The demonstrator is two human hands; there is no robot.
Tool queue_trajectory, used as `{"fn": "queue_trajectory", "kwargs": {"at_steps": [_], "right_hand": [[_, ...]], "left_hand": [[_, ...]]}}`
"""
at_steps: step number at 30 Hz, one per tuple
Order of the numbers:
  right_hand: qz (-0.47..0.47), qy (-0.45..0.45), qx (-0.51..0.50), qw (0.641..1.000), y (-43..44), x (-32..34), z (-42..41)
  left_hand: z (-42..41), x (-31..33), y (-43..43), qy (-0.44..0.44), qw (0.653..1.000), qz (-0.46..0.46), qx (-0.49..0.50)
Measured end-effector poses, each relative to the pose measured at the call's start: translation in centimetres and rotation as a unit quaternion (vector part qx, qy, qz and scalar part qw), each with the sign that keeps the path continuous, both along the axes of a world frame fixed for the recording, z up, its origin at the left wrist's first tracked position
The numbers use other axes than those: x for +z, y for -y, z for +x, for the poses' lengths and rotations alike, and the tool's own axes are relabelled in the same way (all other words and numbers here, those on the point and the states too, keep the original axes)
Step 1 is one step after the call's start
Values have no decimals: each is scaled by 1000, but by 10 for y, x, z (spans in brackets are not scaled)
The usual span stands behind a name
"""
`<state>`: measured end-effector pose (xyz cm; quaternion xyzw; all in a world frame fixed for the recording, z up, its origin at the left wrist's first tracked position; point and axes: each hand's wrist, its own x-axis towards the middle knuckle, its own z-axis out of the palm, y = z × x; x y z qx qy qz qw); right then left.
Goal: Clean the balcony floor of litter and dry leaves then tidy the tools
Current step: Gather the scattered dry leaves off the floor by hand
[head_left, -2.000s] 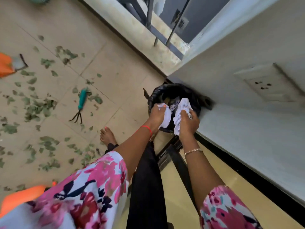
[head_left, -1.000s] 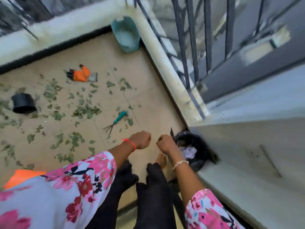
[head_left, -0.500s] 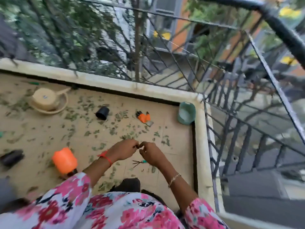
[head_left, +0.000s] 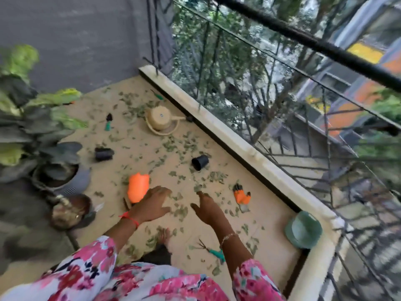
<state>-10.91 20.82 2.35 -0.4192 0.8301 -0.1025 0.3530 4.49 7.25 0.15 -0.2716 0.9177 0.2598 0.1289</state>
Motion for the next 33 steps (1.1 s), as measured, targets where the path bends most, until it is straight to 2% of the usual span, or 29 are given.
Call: {"fn": "queue_trajectory", "kwargs": {"at_steps": [4,10,15,20,26,33], "right_hand": [[25,8,35,999,63,-10,-29],[62,-17,71,995,156,-20,-70],[75,-25,121,989,237,-25,-99],[56,-24,149,987,321,-39,-140],[10,-24,192,981,431,-43,-216],[-8,-14,223,975,539,-41,-302]], "left_hand": [[-8,-24,67,77,997,-26,17],[-33,-19,160,80,993,-50,73],[-42,-9,227,56,986,-17,157],[-71,-16,286,67,976,18,205],[-137,-25,368,57,960,16,273],[-196,-23,449,80,949,27,304]]}}
